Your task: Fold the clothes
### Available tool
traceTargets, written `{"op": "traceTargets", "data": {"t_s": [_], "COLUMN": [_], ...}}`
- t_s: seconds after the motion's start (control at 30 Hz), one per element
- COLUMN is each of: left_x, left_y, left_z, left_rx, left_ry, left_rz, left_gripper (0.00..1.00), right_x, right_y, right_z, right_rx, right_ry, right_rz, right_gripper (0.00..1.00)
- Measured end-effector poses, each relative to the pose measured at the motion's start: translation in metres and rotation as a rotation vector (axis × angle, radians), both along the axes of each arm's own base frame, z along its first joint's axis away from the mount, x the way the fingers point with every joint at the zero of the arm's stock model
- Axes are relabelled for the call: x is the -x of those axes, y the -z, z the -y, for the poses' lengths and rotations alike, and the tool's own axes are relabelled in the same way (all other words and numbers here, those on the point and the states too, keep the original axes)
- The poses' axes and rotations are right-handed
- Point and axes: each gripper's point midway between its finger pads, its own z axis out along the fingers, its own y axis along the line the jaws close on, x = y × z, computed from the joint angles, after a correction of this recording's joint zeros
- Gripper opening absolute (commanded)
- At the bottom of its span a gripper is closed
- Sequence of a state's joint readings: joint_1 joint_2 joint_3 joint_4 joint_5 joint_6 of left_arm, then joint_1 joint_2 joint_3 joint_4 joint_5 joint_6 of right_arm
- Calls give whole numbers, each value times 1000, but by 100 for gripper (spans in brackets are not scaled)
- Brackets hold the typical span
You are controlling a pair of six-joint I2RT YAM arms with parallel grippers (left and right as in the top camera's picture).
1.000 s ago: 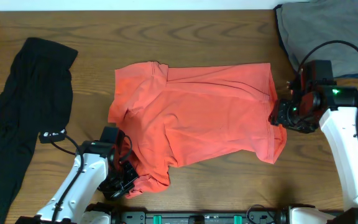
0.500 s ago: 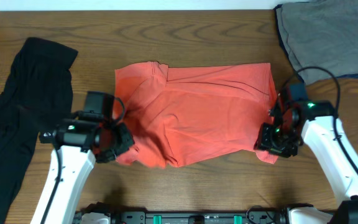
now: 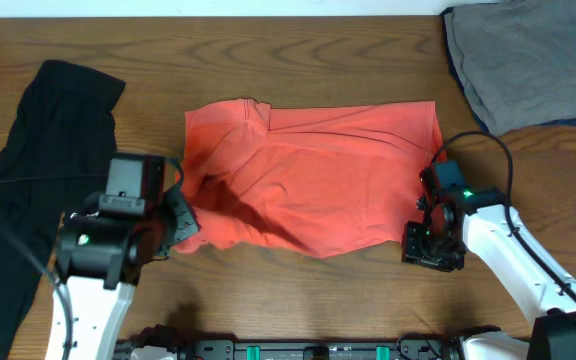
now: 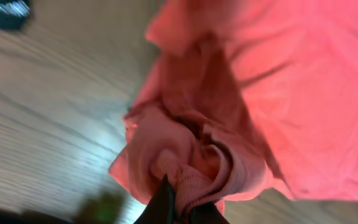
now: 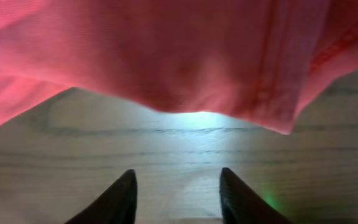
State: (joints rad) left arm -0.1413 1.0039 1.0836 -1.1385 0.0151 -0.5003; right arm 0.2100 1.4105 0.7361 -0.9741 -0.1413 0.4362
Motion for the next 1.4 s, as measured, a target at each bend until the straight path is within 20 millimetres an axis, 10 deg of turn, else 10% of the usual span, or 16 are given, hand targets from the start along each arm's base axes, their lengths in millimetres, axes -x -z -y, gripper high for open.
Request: {"op": "traceTargets", "data": {"t_s": [0.77, 0.93, 1.1, 1.4], "left_x": [-2, -2, -2, 3], "left_y": [-13, -12, -8, -11], "left_z": [-45, -45, -46, -46], "left_rx": [-150, -154, -158, -166], "left_ry": [-132, -126, -125, -115], "left_rz": [52, 47, 27, 6], "left_gripper": [6, 6, 6, 6], "right_x": [-16, -12, -11, 21], "right_y": [19, 32, 33, 16], "right_z": [12, 14, 24, 23], "right_rx": [70, 92, 146, 136], "right_ry": [20, 24, 49, 77], "right_rz": [34, -23, -47, -168], "right_gripper": [55, 39, 1, 1]}}
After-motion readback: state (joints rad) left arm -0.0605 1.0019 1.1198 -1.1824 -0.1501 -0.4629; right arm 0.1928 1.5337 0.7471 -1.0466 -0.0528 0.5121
